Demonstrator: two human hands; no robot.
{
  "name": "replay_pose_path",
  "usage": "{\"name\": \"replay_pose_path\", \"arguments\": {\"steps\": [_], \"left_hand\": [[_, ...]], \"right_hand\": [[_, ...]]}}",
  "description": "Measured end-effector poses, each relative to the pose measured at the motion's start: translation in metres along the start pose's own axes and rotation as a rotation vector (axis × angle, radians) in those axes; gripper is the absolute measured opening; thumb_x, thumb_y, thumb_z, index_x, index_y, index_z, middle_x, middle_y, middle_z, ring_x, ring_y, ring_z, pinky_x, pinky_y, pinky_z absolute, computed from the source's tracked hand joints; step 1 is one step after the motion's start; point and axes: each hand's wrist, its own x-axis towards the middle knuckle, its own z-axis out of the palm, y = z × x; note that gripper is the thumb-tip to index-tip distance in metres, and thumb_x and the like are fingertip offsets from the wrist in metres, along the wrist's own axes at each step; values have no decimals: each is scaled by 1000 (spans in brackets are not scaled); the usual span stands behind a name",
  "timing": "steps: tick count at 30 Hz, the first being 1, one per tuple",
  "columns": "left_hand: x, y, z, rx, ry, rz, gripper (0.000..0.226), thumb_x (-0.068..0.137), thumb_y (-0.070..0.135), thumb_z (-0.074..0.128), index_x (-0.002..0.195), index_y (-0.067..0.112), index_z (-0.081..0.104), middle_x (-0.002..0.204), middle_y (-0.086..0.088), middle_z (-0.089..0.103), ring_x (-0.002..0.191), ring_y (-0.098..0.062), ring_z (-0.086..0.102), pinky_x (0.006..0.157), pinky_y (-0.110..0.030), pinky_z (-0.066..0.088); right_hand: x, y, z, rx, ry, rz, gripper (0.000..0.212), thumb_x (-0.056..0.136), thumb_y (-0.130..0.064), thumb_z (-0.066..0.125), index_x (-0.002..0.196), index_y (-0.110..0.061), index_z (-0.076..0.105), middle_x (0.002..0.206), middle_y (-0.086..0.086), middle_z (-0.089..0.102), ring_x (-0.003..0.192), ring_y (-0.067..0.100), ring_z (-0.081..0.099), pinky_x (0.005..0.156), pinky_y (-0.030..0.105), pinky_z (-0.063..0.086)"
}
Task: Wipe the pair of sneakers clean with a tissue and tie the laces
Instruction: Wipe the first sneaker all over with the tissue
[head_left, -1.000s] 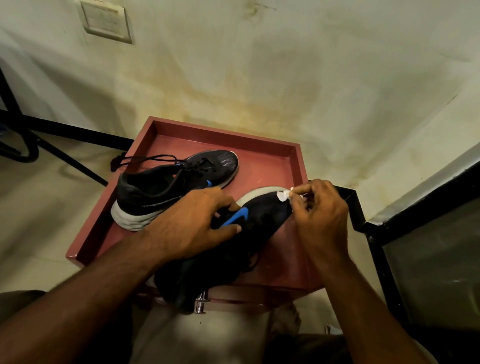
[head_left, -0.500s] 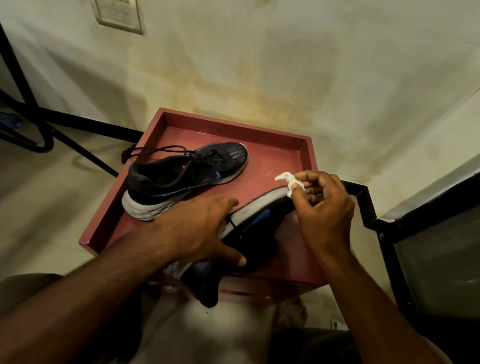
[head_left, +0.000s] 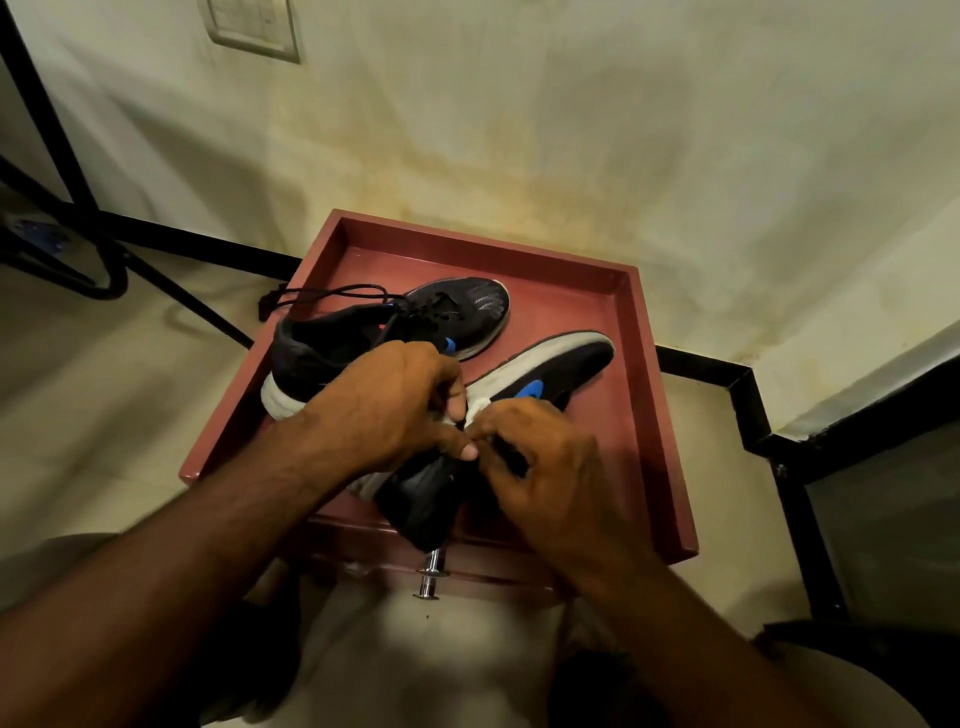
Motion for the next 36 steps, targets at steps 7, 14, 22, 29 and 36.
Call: {"name": "replay_pose_path", "arguments": {"steps": [7, 14, 22, 29, 36], "left_hand": [[1, -8, -5, -80, 0, -29, 20, 74, 44, 87, 79, 31, 72, 77, 17, 69, 72, 9, 61, 61, -12, 38], [5, -12, -1, -164, 19, -41, 13, 77, 34, 87, 77, 27, 75, 75, 14, 72, 75, 8, 63, 62, -14, 43], [10, -11, 1, -141, 48, -28, 10, 80, 31, 84, 79, 28, 75, 71, 17, 70, 71, 14, 61, 61, -2, 43], [10, -12, 1, -141, 54, -12, 12, 80, 33, 85, 81, 27, 75, 74, 16, 70, 72, 12, 61, 58, -4, 41], [11, -10, 1, -127, 43, -6, 11, 81, 32, 85, 80, 28, 75, 81, 11, 72, 75, 4, 63, 61, -8, 43]], "right_hand": [[11, 33, -24, -82, 156, 219, 8, 91, -11, 75, 99, -13, 76, 99, -1, 71, 86, 9, 68, 75, 34, 61], [-27, -39, 21, 67, -227, -348, 9, 95, -6, 70, 102, -4, 74, 105, 6, 73, 95, 21, 65, 88, 30, 52], [1, -2, -3, -97, 35, -39, 10, 94, -13, 70, 103, -9, 72, 102, 3, 66, 93, 17, 62, 80, 33, 55], [-10, -19, 18, -171, -166, -397, 13, 98, -15, 66, 101, -6, 74, 97, 10, 68, 86, 24, 57, 75, 33, 50], [-11, -14, 12, -109, -64, -212, 14, 90, -5, 70, 103, -6, 75, 106, 7, 67, 95, 24, 58, 82, 32, 50]]}}
